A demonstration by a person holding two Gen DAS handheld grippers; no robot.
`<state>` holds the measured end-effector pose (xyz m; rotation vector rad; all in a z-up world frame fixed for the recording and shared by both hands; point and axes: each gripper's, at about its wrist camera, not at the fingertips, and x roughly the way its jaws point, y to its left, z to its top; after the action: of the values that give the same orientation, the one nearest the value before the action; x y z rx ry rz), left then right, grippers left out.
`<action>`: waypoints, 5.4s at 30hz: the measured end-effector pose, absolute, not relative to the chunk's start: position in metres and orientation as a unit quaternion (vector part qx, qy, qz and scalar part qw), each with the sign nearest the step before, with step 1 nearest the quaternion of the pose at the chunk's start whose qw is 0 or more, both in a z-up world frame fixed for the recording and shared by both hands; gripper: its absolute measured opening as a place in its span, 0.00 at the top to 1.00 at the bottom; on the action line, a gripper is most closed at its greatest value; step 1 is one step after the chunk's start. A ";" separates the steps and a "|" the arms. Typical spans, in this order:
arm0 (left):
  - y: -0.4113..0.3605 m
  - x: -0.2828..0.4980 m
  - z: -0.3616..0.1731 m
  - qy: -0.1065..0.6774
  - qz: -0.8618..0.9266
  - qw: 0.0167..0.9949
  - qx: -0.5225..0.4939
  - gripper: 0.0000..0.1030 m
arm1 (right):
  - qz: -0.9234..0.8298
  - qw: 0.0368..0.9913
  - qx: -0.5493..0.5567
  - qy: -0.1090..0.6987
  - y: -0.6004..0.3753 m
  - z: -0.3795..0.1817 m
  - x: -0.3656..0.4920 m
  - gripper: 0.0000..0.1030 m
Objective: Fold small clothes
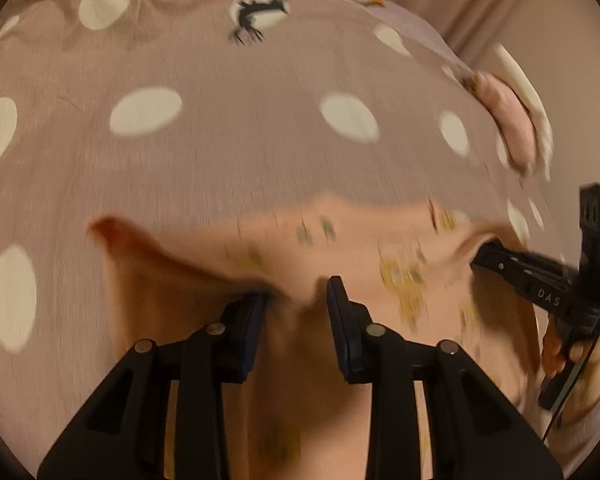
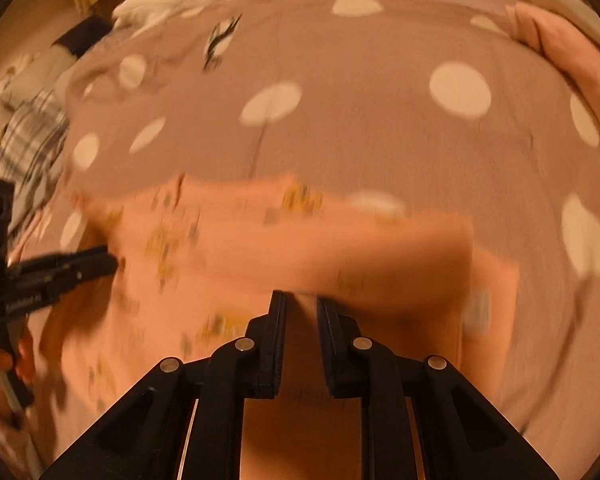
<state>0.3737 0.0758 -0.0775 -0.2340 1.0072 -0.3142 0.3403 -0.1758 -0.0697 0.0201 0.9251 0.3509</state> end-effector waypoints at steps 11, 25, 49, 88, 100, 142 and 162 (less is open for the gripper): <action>0.140 0.354 -0.051 0.419 -0.143 0.867 -0.229 0.69 | 0.167 0.908 0.132 0.361 -0.234 -0.040 0.321 0.81; 0.161 0.209 -0.079 0.442 -0.206 0.825 -0.285 0.53 | 0.199 0.883 0.200 0.375 -0.277 -0.071 0.223 0.60; 0.151 0.220 -0.097 0.464 -0.250 0.793 -0.306 0.55 | 0.222 0.878 0.185 0.381 -0.262 -0.091 0.221 0.60; 0.149 0.209 -0.063 0.455 -0.232 0.831 -0.221 0.58 | 0.184 0.909 0.089 0.363 -0.257 -0.059 0.196 0.86; 0.128 0.293 -0.093 0.469 -0.158 0.839 -0.226 0.87 | 0.184 0.900 0.078 0.387 -0.216 -0.084 0.250 0.59; 0.154 0.301 -0.115 0.489 -0.194 0.783 -0.333 0.87 | 0.211 0.885 0.093 0.404 -0.102 -0.071 0.320 0.66; 0.125 0.299 -0.073 0.484 -0.167 0.815 -0.273 0.89 | 0.266 0.865 0.006 0.424 -0.112 -0.098 0.196 0.72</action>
<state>0.2991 0.1253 -0.0727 -0.5826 1.0321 -0.3562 0.1959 -0.1118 -0.0978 0.0133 0.8890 0.5574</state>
